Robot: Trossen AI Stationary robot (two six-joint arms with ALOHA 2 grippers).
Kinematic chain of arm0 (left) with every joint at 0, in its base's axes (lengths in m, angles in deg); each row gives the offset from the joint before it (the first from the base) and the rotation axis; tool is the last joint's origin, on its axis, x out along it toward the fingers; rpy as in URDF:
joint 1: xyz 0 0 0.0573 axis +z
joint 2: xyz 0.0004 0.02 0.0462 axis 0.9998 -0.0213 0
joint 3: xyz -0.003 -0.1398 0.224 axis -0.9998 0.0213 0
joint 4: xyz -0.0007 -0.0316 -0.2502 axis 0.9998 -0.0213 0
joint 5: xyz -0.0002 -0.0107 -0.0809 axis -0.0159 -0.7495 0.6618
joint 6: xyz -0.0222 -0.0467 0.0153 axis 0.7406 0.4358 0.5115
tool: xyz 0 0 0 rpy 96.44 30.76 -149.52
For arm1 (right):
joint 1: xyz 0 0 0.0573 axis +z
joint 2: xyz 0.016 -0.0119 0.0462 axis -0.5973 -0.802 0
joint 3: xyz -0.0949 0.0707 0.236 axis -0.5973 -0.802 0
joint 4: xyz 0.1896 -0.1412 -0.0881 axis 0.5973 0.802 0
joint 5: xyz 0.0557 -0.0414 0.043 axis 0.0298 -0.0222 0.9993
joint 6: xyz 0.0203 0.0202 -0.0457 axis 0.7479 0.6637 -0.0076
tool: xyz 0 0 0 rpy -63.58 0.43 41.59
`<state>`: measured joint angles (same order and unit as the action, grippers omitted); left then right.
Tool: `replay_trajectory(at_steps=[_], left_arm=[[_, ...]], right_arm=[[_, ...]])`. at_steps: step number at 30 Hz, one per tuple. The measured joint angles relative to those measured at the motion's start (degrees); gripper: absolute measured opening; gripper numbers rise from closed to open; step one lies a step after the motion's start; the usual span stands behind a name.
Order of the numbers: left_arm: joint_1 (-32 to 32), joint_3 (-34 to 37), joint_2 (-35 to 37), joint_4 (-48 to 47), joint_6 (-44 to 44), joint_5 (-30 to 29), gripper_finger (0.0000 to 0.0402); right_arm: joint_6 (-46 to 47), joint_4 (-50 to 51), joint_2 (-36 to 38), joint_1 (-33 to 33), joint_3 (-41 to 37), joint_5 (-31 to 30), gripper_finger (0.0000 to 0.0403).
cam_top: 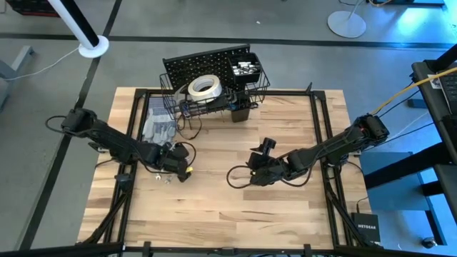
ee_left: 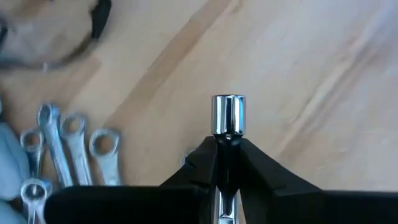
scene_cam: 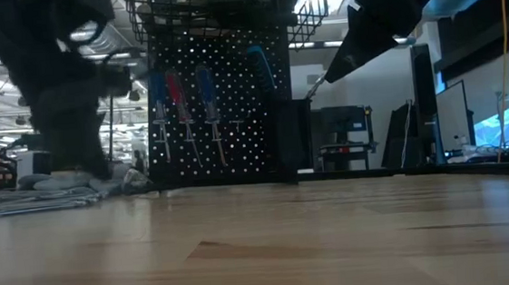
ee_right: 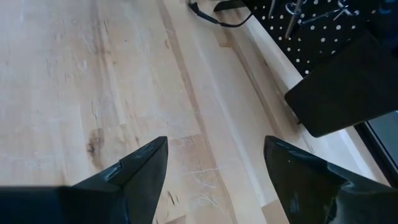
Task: Hang tools onto peg board
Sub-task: Put the extension bar into the top black bin on the pegboard
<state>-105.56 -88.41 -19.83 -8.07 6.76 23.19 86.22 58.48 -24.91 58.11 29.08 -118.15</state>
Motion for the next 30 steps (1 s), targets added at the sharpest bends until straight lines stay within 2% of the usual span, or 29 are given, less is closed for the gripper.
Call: replay_trajectory(at_steps=[4, 8, 10, 13, 17, 20, 25, 30], left_arm=[[-1.48, -2.06, 2.57, -0.3, -1.59, -0.68, 0.0034], [-4.11, -4.4, 5.59, 1.66, -4.69, -1.35, 0.0035], [-5.88, -4.63, 6.86, 5.69, -7.71, -2.46, 0.0034], [-8.7, -4.74, 7.99, 14.34, -13.6, -4.54, 0.0034], [-11.54, -4.74, 8.01, 25.11, -21.6, -7.82, 0.0037], [-12.32, -4.74, 7.72, 31.32, -26.86, -9.12, 0.0035], [-12.03, -4.51, 7.18, 39.84, -32.99, -9.31, 0.0034], [-11.95, -4.22, 7.14, 44.07, -37.07, -9.39, 0.0037]], right_arm=[[0.0, -0.38, 0.0, 0.0, 0.0, 0.57, 0.0269], [-2.31, -5.27, 0.0, 0.55, 0.0, 1.03, 0.0269], [-5.57, -10.76, 0.0, 0.74, -0.06, 1.48, 0.0269], [-10.32, -25.04, 0.0, 0.72, -2.8, 4.24, 0.0269], [-15.14, -50.68, -1.68, -0.83, -8.68, 10.92, 0.0269], [-15.04, -65.19, -4.97, -2.59, -11.14, 17.13, 0.0269], [-12.49, -74.82, -10.71, -4.99, -9.33, 24.78, 0.0269], [-11.91, -76.07, -14.63, -5.34, -4.76, 26.14, 0.0269]])
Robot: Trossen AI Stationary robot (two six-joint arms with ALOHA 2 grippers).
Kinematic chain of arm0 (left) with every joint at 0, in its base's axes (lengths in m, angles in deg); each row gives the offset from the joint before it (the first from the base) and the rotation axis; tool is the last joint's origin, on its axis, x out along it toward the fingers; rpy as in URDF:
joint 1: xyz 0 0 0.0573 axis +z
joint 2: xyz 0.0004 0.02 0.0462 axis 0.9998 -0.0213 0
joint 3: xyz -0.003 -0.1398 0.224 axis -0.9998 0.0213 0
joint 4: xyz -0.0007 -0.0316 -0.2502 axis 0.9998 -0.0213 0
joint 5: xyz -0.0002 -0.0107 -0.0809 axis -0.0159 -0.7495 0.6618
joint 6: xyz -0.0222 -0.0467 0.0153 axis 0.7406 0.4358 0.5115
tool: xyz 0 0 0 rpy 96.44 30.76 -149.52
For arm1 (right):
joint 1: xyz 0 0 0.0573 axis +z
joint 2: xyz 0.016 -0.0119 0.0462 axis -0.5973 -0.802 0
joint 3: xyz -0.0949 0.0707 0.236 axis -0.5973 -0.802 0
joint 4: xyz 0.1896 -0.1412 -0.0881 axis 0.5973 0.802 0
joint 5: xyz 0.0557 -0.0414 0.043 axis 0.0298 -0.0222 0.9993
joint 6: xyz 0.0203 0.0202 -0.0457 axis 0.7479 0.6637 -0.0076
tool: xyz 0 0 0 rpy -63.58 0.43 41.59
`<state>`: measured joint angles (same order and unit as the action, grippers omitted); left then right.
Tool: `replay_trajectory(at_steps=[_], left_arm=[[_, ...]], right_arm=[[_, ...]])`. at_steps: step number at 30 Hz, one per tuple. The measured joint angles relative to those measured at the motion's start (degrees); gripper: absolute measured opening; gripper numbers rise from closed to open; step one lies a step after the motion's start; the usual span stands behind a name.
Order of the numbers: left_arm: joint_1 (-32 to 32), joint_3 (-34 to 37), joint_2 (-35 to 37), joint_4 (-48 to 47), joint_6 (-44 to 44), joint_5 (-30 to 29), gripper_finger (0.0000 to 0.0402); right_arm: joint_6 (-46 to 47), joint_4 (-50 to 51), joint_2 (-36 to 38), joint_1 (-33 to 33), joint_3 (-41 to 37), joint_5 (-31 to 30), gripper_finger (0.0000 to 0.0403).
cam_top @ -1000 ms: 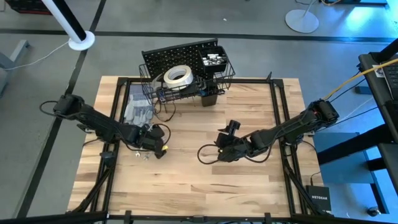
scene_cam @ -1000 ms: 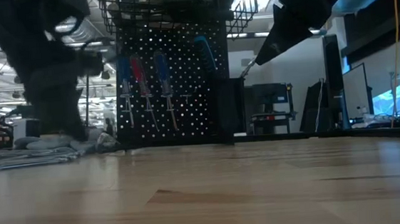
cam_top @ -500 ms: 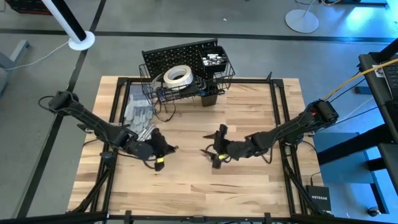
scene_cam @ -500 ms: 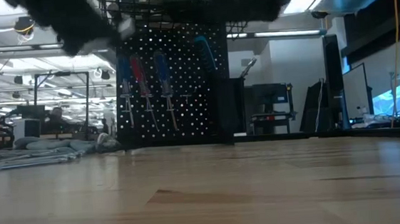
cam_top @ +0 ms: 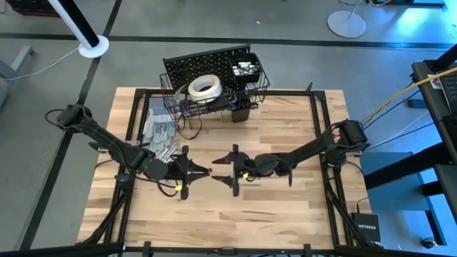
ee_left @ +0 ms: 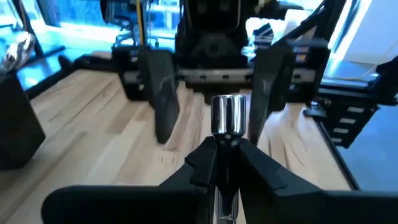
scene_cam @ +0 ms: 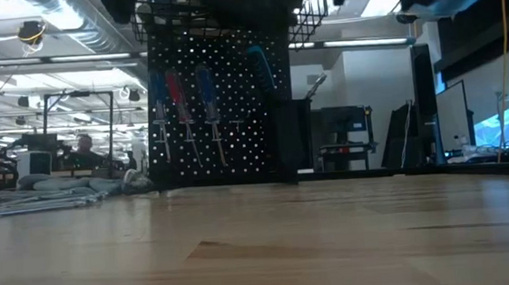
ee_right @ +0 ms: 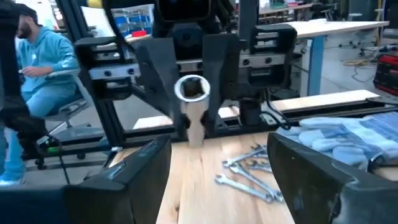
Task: Hang tools onto peg board
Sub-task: Put the extension bar into the top black bin on the pegboard
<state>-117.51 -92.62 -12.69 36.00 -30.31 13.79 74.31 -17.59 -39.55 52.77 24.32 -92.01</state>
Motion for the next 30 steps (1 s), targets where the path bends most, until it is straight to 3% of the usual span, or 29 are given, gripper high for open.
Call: replay_trajectory(at_steps=[14, 18, 26, 30], left_arm=[[-0.13, 0.02, 0.0, 0.22, -0.56, 0.13, 0.0034], [-0.24, 0.02, 0.0, 0.15, -0.55, 0.13, 0.0039], [-0.42, 0.05, 0.0, 0.23, -0.56, -0.09, 0.0038], [-0.42, 0.07, 0.0, 0.41, 0.84, -0.04, 0.0064]], right_arm=[[-3.06, 0.67, -2.35, -0.5, 6.79, 2.96, 0.0262], [-3.08, 0.64, -2.33, -0.89, 6.79, 3.44, 0.0219], [-3.51, 2.02, -2.33, -1.55, 6.79, 4.4, 0.0078], [-5.99, 2.09, -2.33, -1.46, 6.79, 4.38, 0.0072]])
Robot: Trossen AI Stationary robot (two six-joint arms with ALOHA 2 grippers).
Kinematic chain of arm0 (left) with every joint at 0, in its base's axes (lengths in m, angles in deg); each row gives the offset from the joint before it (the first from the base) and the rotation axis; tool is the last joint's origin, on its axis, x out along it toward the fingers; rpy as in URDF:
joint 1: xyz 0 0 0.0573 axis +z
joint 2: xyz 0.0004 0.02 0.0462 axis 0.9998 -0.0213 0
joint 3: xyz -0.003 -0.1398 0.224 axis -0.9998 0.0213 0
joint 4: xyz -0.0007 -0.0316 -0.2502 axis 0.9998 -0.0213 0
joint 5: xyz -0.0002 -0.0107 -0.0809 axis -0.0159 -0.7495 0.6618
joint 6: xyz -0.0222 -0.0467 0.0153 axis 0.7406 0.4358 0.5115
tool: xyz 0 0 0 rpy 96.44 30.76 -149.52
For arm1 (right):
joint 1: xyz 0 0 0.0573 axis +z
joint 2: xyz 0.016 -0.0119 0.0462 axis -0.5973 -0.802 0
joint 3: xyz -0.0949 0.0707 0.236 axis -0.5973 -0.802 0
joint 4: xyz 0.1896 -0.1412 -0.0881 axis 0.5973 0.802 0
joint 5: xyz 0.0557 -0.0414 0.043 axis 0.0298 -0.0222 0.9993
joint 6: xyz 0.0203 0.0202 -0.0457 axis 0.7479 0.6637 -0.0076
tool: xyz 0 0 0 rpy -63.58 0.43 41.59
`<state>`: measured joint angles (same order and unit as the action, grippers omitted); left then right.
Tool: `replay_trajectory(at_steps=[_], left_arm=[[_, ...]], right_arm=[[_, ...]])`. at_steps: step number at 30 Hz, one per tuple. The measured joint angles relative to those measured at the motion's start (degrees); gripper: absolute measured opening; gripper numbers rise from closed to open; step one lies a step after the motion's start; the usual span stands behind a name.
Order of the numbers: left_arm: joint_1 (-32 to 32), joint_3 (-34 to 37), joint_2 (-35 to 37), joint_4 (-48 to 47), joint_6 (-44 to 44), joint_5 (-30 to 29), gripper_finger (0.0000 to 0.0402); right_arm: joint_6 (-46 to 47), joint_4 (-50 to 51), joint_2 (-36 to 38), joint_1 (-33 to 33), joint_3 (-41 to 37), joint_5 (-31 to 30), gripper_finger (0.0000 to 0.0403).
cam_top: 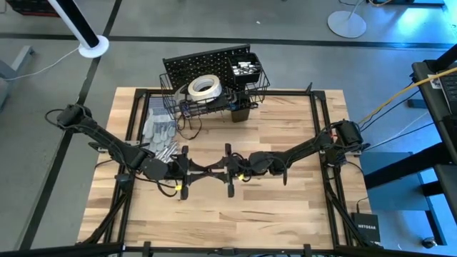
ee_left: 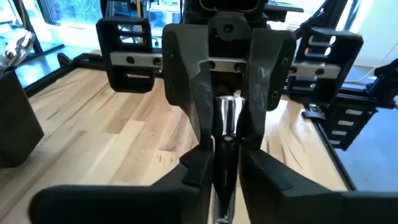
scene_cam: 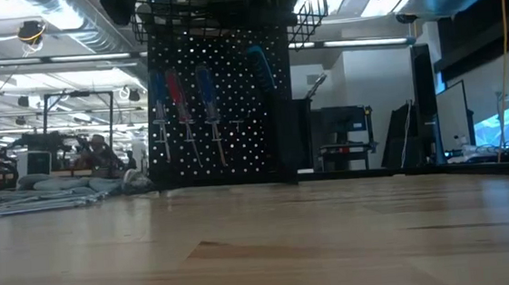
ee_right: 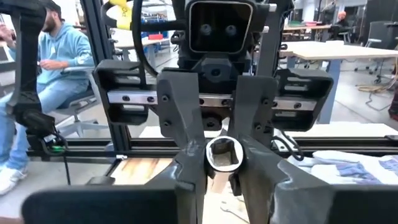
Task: Hang tools onto peg board
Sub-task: Put the extension bar into the top black bin on the pegboard
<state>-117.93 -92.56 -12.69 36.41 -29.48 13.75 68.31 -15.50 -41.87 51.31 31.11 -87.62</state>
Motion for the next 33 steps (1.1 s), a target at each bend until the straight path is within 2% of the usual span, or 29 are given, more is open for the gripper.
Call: replay_trajectory(at_steps=[7, 12, 16, 21, 25, 29, 33], left_arm=[[-0.06, -0.05, 2.0, -5.59, 4.79, 1.56, 0.0118], [-0.82, -0.07, 6.6, -17.1, 9.5, 2.4, 0.0137], [-1.31, -0.07, 8.62, -26.82, 14.98, 2.29, 0.0137], [-0.83, -0.07, 8.52, -31.58, 19.59, 1.72, 0.0134], [-0.41, -0.07, 8.48, -32.05, 20.3, 1.51, 0.0134], [-0.39, -0.07, 8.48, -32.07, 20.34, 1.51, 0.0134], [-0.47, -0.05, 8.48, -32.12, 20.45, 1.51, 0.0134]], right_arm=[[-2.9, 5.92, 4.16, 0.03, -0.02, -0.98, 0.0072], [-7.99, 12.24, 12.49, 0.0, 0.02, -6.14, 0.0072], [-16.02, 16.85, 19.42, -0.07, 0.98, -11.29, 0.0073], [-30.5, 23.27, 24.27, -0.4, 9.34, -21.87, 0.0074], [-39.67, 30.62, 24.06, -2.93, 19.61, -26.28, 0.0074], [-40.23, 39.19, 23.76, -9.0, 28.1, -27.52, 0.0075], [-37.77, 43.0, 23.72, -15.49, 31.52, -27.77, 0.0075]])
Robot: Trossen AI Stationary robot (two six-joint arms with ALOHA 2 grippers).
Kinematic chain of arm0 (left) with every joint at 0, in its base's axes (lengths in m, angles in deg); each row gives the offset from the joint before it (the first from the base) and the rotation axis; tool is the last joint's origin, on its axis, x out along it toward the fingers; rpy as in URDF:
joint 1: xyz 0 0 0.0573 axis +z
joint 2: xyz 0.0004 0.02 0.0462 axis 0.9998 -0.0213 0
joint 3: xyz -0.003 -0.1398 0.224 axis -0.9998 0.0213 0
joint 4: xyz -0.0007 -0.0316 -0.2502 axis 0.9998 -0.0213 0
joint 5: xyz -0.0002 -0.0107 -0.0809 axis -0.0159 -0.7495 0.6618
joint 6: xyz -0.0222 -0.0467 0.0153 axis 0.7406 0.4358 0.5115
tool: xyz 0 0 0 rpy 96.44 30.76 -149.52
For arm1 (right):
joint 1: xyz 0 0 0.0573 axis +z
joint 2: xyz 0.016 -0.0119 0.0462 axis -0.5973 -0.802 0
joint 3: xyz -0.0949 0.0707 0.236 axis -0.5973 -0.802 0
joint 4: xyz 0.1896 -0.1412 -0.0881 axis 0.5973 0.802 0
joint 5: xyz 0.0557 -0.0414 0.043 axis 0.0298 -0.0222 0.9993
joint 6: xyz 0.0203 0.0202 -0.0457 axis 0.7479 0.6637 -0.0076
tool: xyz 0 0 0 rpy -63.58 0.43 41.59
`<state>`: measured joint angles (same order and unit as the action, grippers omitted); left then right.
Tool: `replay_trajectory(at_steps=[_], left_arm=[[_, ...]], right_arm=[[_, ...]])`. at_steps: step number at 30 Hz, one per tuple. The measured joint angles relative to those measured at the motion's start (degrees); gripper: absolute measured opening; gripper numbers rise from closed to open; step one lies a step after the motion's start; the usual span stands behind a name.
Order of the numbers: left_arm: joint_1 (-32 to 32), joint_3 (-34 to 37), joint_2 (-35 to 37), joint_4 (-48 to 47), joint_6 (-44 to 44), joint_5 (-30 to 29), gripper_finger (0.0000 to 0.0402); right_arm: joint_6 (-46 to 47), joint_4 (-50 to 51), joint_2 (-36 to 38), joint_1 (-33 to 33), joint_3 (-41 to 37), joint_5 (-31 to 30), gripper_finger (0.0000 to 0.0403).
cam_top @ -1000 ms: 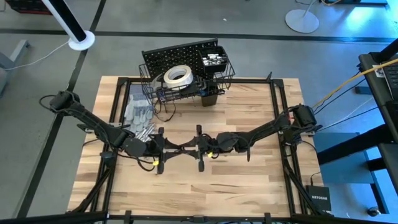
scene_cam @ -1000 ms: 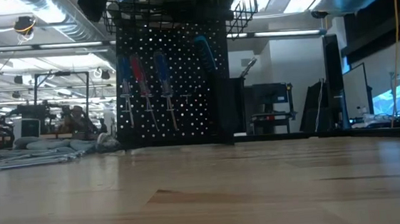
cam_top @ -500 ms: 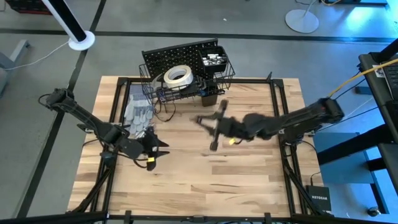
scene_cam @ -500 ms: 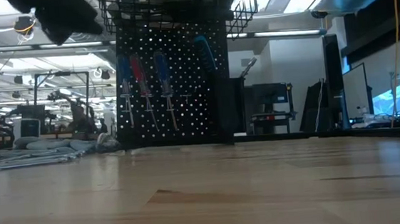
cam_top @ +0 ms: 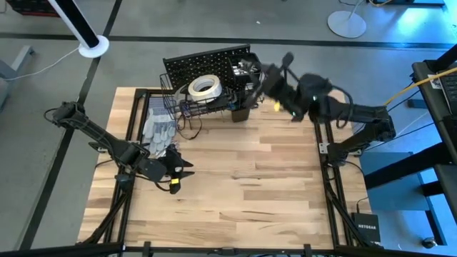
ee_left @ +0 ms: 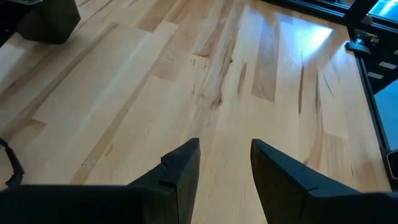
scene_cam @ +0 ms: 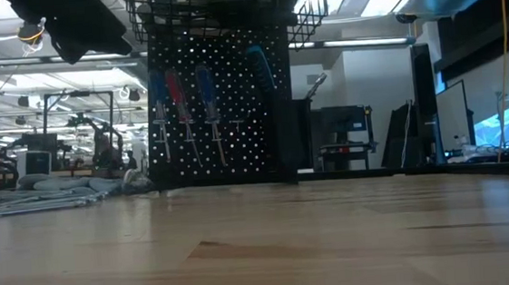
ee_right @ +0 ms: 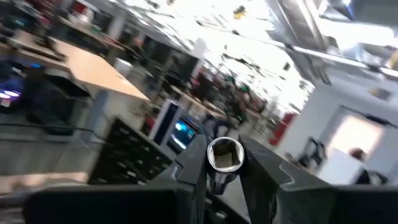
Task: Hang tools onto peg board
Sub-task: Put the extension bar into the top black bin on the pegboard, then hang the wrench on the pegboard
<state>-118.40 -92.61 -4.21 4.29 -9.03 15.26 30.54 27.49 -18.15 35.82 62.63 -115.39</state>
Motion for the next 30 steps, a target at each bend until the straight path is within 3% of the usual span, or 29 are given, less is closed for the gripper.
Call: replay_trajectory(at_steps=[7, 13, 22, 30], left_arm=[[-0.01, 0.01, -0.02, 0.02, -0.04, 0.0, 0.0134], [-0.01, 0.01, -0.02, 0.08, 0.26, 0.0, 0.0134], [-0.01, 0.01, -0.02, -0.11, 0.99, 0.05, 0.0134], [-0.16, 0.01, -0.02, -8.62, 7.88, 3.45, 0.0134]], right_arm=[[10.39, 8.84, -0.41, -9.15, 0.54, 5.3, 0.0076], [15.75, 10.83, -0.94, -12.13, 0.45, 7.7, 0.0103], [15.77, 12.56, -0.49, -10.9, 0.45, 7.96, 0.0204], [15.44, 21.9, 5.4, -0.96, 0.56, 8.19, 0.0233]])
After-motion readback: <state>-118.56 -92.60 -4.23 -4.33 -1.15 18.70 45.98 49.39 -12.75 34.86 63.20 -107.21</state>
